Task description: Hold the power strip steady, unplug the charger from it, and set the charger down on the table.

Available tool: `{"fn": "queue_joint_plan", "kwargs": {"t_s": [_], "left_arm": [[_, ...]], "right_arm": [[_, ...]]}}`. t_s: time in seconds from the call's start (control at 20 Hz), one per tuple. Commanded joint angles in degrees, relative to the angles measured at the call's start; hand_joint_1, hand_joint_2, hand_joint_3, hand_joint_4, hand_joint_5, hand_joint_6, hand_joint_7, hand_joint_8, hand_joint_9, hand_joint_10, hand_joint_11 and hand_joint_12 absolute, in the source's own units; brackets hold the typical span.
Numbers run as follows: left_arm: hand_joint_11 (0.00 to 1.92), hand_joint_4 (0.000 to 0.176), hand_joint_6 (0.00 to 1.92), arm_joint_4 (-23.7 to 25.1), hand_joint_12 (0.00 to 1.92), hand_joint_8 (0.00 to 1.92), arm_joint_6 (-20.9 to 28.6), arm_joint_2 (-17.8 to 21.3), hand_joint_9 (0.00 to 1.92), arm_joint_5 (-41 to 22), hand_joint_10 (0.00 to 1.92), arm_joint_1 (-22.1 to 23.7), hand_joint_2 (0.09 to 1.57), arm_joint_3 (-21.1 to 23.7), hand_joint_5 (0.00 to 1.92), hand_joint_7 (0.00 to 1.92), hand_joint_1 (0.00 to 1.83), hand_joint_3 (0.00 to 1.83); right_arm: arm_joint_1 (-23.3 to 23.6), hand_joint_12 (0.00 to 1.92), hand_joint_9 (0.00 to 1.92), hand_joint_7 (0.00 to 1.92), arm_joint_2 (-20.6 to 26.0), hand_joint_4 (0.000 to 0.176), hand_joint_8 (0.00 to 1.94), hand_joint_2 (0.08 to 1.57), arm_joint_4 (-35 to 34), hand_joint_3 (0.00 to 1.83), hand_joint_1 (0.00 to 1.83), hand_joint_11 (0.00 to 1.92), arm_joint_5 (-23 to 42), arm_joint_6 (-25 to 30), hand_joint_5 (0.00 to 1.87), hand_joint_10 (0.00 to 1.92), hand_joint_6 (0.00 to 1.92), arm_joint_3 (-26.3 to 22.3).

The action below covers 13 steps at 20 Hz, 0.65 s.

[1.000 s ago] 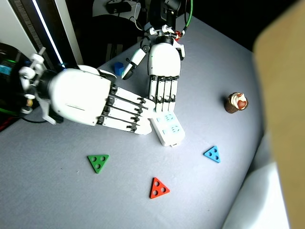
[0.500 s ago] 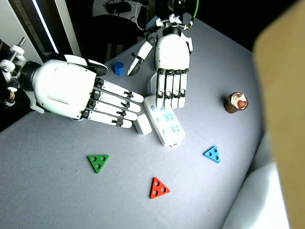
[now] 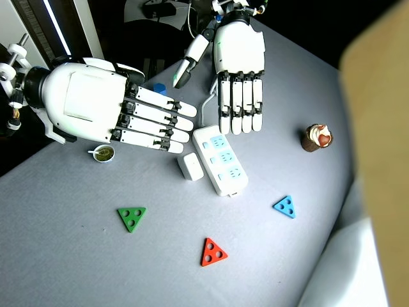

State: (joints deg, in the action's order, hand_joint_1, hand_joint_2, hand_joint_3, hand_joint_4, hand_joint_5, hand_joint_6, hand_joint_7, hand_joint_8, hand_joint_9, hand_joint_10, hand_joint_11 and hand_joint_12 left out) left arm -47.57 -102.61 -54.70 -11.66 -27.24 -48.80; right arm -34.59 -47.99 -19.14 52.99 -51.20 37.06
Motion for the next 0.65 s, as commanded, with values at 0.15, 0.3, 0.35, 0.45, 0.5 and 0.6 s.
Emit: {"fn": "queue_joint_plan", "kwargs": {"t_s": [0.15, 0.3, 0.35, 0.45, 0.5, 0.6], "left_arm": [[0.01, 0.0, 0.0, 0.5, 0.04, 0.0, 0.2, 0.6, 0.05, -1.4, 0.0, 2.2, 1.04, 0.4, 0.09, 0.08, 0.03, 0.0], [0.01, 0.0, 0.0, 0.1, 0.04, 0.0, 0.3, 1.6, 0.05, -0.5, 0.0, 4.0, 1.04, 0.4, 0.1, 0.08, 0.04, 0.0], [0.0, 0.0, 0.0, 0.1, 0.03, 0.0, 0.3, 1.9, 0.04, -0.3, 0.0, 4.4, 1.04, 0.4, 0.09, 0.07, 0.04, 0.0], [0.01, 0.0, 0.0, 0.1, 0.04, 0.0, 0.0, 2.3, 0.05, 0.6, 0.0, 5.1, 1.04, 0.4, 0.08, 0.07, 0.03, 0.0], [0.01, 0.0, 0.0, 0.1, 0.04, 0.0, -0.1, 2.5, 0.05, 1.5, 0.0, 5.5, 1.04, 0.4, 0.09, 0.08, 0.03, 0.0], [0.03, 0.0, 0.01, 0.1, 0.05, 0.01, -0.3, 2.8, 0.07, 2.6, 0.01, 5.9, 1.03, 0.4, 0.11, 0.1, 0.03, 0.0]], "right_arm": [[-0.3, 0.58, 0.25, 0.26, 0.5, 0.0, 0.0, 0.97, 3.2, 0.0, 0.69, 0.03, 9.0, 0.6, 0.23, 0.0, 0.0, -0.1], [-0.4, 0.59, 0.23, 0.25, 0.6, 0.0, 0.0, 0.97, 3.2, 0.0, 0.7, 0.0, 9.2, 0.6, 0.23, 0.0, 0.0, 0.0], [-0.5, 0.59, 0.23, 0.25, 0.6, 0.0, 0.0, 0.98, 3.2, 0.0, 0.69, 0.0, 9.3, 0.6, 0.22, 0.0, 0.0, 0.0], [-0.7, 0.6, 0.24, 0.25, 0.4, 0.0, 0.0, 0.98, 3.2, 0.0, 0.67, 0.01, 9.5, 0.6, 0.23, 0.0, 0.0, 0.1], [-0.8, 0.61, 0.24, 0.25, 0.3, 0.0, 0.0, 0.98, 3.4, 0.0, 0.66, 0.01, 9.6, 0.6, 0.22, 0.0, 0.0, 0.2], [-1.1, 0.62, 0.26, 0.26, 0.3, 0.0, 0.01, 0.98, 3.7, 0.0, 0.65, 0.03, 9.7, 0.6, 0.23, 0.01, 0.0, 0.2]]}}
